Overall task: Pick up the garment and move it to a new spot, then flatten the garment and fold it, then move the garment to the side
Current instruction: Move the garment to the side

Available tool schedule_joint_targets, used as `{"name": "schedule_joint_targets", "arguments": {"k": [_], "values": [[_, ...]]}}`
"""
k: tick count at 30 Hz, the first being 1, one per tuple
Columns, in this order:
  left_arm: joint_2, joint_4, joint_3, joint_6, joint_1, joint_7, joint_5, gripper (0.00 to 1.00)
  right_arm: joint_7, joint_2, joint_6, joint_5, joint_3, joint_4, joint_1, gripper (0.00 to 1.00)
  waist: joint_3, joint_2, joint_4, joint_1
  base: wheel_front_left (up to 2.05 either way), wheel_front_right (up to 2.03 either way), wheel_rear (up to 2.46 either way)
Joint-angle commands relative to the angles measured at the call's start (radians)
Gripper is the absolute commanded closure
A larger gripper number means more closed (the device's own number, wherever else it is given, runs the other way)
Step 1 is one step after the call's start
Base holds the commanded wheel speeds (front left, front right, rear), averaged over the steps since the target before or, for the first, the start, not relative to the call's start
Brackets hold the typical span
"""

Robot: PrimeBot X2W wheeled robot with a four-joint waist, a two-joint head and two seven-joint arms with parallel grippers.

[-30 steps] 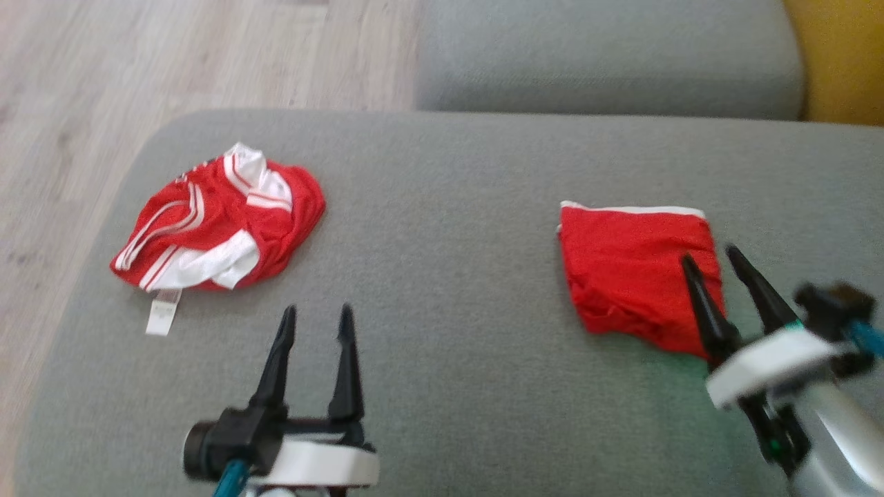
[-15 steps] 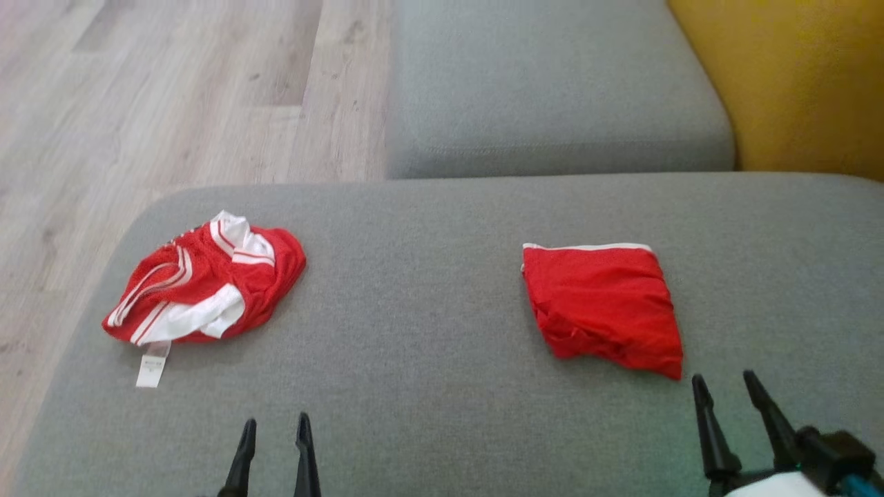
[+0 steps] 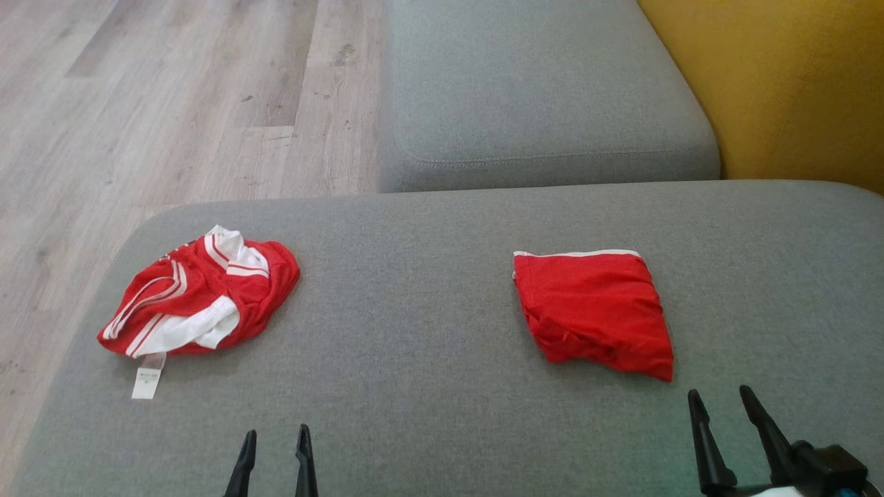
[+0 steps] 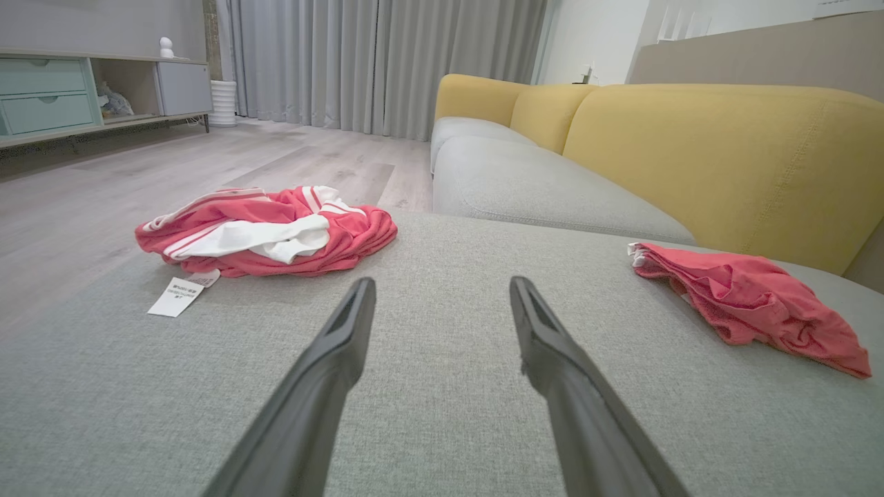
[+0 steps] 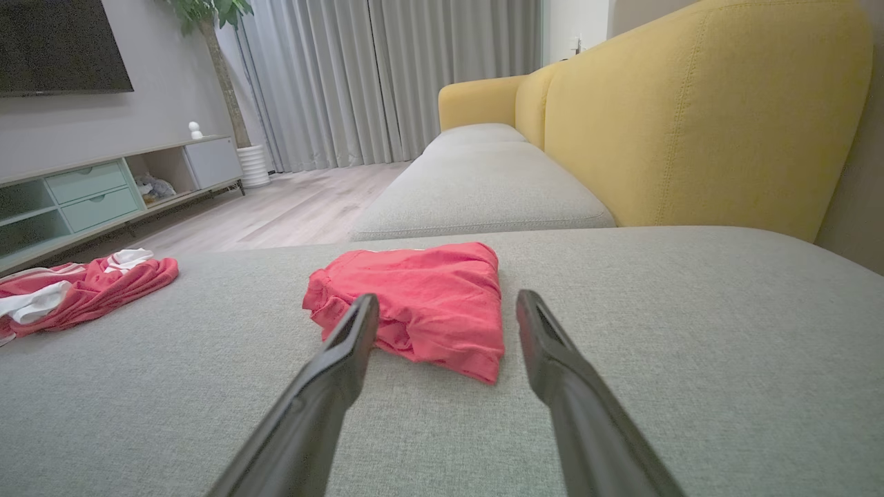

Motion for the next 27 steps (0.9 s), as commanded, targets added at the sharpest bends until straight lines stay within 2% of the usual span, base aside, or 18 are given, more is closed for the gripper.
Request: {"name": "schedule_joint_targets", "arguments": {"k": [1,22,27], "values": [[-0.005,-0.030,0.030,0.000,-0.044,-0.007,0.013,0.00,-0.013,-0.012,0.007,-0.009,0.024,-0.033,-0.036,0.00,0.002,-0.0001,0.001,0.0001,0.00,0.00,0.00],[-0.005,-0.030,0.028,0.020,-0.064,-0.007,0.045,0.00,-0.014,0.003,0.007,-0.001,0.024,0.006,-0.043,0.00,0.019,-0.0001,-0.025,0.0001,0.00,0.00,0.00],[-0.005,-0.028,0.029,0.021,-0.071,-0.007,0.068,0.00,-0.014,0.009,0.007,0.029,0.032,0.034,-0.066,0.00,0.048,-0.0001,-0.038,0.0001,0.00,0.00,0.00]]}}
